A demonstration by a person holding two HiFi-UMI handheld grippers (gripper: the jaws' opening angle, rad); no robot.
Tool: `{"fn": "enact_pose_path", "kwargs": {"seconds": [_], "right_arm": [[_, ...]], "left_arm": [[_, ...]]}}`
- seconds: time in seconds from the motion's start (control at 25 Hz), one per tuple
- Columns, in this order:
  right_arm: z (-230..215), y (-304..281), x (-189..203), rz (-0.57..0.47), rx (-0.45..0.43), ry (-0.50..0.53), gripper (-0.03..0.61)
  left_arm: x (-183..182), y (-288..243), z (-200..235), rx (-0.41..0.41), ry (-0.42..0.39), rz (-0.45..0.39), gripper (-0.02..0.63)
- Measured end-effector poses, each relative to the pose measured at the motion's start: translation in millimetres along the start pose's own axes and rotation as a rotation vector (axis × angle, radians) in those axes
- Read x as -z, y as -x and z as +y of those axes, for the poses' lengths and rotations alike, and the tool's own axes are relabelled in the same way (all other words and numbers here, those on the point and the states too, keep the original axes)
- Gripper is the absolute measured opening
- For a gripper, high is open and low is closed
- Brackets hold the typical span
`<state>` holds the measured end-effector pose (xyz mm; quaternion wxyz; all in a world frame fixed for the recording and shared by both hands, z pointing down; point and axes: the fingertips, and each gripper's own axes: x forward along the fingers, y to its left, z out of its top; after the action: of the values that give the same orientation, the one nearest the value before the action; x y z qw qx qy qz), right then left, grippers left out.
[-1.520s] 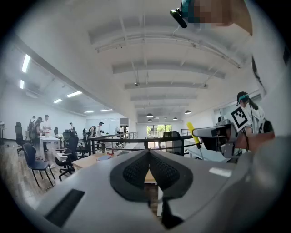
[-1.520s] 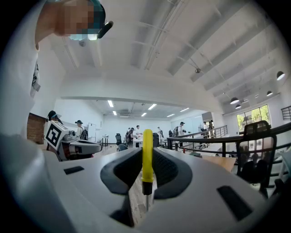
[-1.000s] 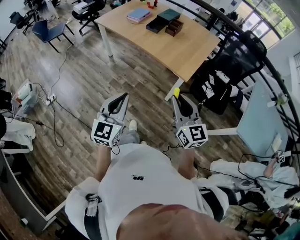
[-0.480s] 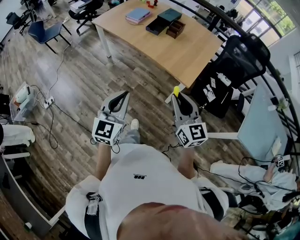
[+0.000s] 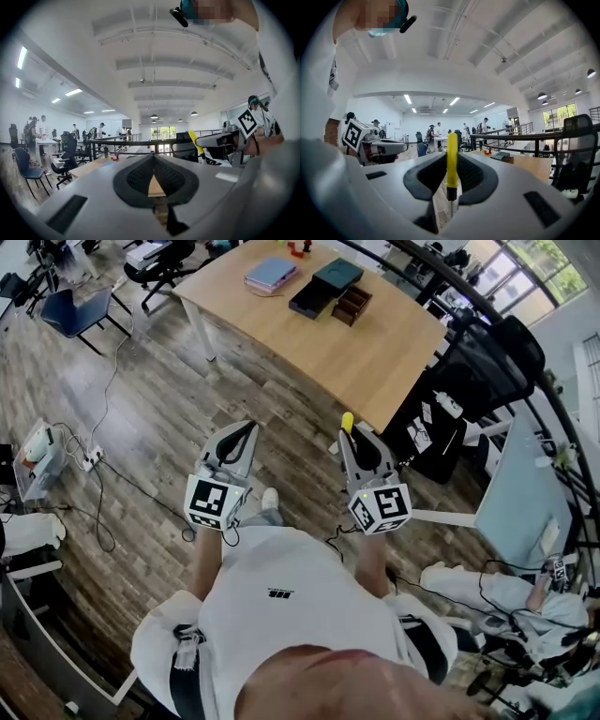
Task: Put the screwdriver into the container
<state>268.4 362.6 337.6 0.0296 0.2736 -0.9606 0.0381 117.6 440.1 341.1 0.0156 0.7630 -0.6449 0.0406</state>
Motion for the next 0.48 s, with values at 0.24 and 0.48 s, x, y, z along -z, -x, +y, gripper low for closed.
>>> {"fn": "enact_pose_path", "kwargs": {"seconds": [0.24, 0.48], "right_arm": [[-14.2, -43.6, -0.2, 0.015, 0.031, 0.004, 0.06], [-22.8, -84.3, -3.0, 0.014, 0.06, 0.002, 0.06]], "left_arm": [[2.7, -35.8, 40.0, 0.031, 0.005, 0.004, 0.009], [0.7, -64.6, 74.1, 0.064, 0.02, -0.014, 0.009]]}}
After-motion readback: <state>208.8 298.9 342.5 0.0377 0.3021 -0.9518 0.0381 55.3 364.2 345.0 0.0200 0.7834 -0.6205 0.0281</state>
